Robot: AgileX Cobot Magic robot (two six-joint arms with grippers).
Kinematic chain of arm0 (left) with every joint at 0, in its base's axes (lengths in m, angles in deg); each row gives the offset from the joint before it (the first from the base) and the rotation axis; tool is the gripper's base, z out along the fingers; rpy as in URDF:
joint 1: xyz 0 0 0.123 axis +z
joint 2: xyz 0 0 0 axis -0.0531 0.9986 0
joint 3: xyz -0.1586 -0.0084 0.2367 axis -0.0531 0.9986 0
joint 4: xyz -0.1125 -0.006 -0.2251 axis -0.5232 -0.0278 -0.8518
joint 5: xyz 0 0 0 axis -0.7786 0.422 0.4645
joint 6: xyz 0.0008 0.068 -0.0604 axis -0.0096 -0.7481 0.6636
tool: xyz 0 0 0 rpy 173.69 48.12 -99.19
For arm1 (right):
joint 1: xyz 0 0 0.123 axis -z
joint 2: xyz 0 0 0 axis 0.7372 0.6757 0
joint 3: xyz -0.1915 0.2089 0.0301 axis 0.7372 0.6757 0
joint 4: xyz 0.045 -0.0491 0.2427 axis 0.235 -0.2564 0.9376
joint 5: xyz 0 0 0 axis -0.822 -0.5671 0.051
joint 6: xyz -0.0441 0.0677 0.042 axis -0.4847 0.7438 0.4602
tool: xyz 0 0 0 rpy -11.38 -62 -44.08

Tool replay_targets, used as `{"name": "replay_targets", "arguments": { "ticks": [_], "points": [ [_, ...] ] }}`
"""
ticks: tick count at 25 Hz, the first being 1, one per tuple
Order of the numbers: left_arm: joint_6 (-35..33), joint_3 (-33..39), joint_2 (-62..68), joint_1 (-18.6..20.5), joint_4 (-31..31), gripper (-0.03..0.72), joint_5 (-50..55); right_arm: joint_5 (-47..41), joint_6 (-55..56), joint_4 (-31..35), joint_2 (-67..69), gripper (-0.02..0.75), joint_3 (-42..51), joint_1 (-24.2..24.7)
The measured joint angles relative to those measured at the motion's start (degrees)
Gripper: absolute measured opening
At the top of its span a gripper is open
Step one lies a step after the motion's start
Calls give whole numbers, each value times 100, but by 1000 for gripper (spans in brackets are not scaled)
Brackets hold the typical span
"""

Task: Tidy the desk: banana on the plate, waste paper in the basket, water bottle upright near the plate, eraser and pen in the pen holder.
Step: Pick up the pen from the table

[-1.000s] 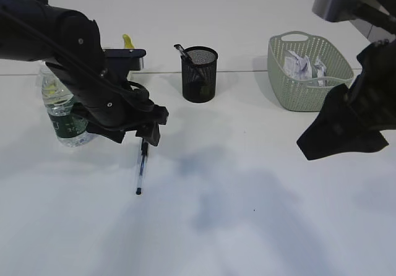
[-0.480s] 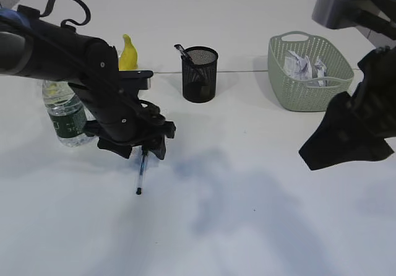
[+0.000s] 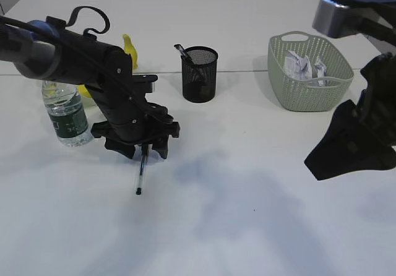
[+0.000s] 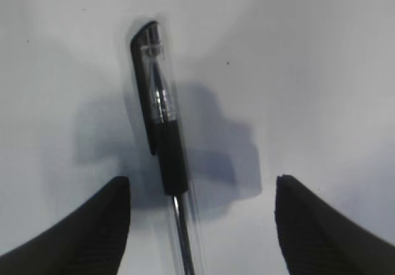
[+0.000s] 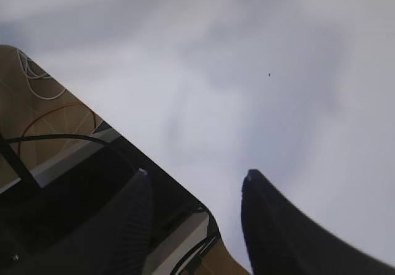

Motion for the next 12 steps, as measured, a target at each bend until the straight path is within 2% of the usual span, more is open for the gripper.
{"name": "replay_targets", "arguments": {
  "ticks": [12],
  "points": [
    [21,-202,224,57,108,526,-228,-57,0,11,0,356,0,0]
  ]
}}
